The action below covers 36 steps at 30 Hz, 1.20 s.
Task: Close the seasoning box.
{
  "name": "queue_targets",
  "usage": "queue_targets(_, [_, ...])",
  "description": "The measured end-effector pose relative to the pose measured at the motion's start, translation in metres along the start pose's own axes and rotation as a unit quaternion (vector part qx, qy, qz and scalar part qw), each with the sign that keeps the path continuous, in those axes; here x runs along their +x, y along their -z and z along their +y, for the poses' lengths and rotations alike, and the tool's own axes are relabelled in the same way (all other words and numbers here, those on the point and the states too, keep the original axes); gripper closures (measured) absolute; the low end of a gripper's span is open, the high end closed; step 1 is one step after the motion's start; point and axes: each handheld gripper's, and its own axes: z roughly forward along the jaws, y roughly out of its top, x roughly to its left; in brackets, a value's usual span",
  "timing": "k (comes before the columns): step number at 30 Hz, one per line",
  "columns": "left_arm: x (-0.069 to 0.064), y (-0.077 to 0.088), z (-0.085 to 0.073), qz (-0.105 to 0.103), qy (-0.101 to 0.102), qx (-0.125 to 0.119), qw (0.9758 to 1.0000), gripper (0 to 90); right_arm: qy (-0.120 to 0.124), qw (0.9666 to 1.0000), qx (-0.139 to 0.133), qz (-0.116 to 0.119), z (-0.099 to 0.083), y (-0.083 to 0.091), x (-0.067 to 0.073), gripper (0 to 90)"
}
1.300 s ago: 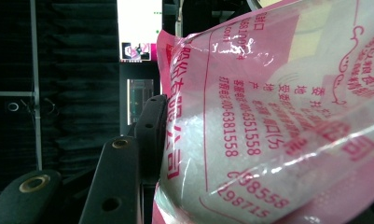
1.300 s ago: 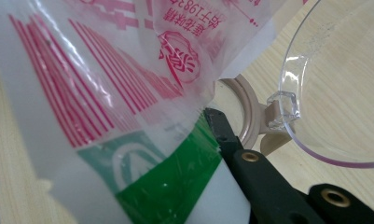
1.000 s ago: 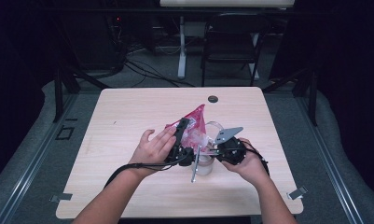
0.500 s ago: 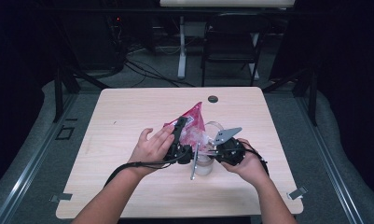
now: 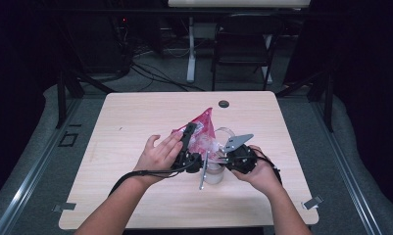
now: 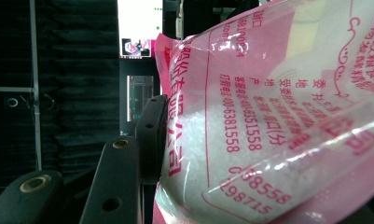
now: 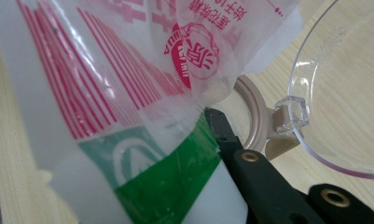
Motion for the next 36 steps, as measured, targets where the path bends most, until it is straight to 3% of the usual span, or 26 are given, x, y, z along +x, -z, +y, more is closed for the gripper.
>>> queue_targets(20, [0.0033, -0.0027, -0.0033, 0.003, 0.002, 0.000, 1.0000, 58.7, 0.009, 0.9999, 0.001, 0.012, 0.0020, -0.0008, 0.0028, 90.0])
queue_targets(36, [0.0005, 0.0004, 0.0000, 0.000, 0.003, -0.001, 1.0000, 57.8, 0.001, 1.0000, 0.005, -0.001, -0.0003, -0.0020, -0.0003, 90.0])
